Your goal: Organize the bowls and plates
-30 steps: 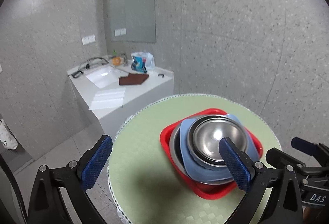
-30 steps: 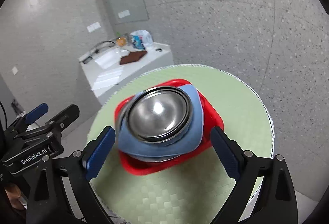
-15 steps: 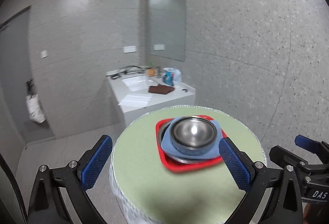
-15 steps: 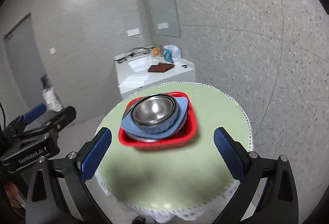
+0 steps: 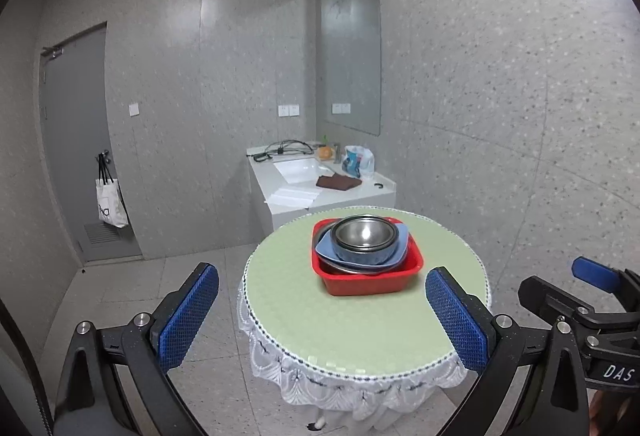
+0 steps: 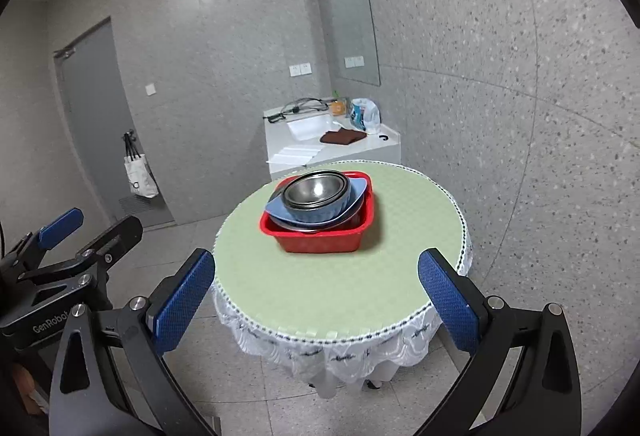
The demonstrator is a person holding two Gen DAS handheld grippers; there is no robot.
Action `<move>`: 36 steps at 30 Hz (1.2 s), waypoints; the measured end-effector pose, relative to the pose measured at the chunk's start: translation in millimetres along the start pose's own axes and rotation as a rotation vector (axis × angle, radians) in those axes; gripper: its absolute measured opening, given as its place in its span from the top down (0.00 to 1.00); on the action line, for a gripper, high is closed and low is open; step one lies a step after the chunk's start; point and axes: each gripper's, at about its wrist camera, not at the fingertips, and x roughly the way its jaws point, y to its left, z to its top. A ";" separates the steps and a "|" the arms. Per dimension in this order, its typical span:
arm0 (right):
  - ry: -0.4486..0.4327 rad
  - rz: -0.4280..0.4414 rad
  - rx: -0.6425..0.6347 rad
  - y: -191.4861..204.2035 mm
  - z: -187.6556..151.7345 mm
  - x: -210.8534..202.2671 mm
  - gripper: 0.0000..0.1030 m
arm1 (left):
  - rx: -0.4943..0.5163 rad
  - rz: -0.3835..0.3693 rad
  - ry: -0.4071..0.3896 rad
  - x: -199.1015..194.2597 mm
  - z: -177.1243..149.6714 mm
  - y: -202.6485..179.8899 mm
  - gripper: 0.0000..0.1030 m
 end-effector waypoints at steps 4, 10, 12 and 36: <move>-0.021 -0.003 -0.019 5.8 -11.3 -30.7 0.00 | -0.007 -0.007 -0.020 -39.3 -13.9 -4.7 0.01; -0.064 -0.028 -0.027 20.1 -35.9 -84.4 0.00 | 0.003 -0.033 -0.052 -110.6 -41.8 -4.9 0.01; -0.075 -0.039 -0.025 26.0 -47.8 -106.3 0.00 | 0.000 -0.047 -0.052 -135.6 -53.0 -2.6 0.01; -0.156 -0.200 0.013 56.1 -132.1 -284.8 0.00 | 0.032 -0.149 -0.110 -368.3 -128.6 -1.4 0.01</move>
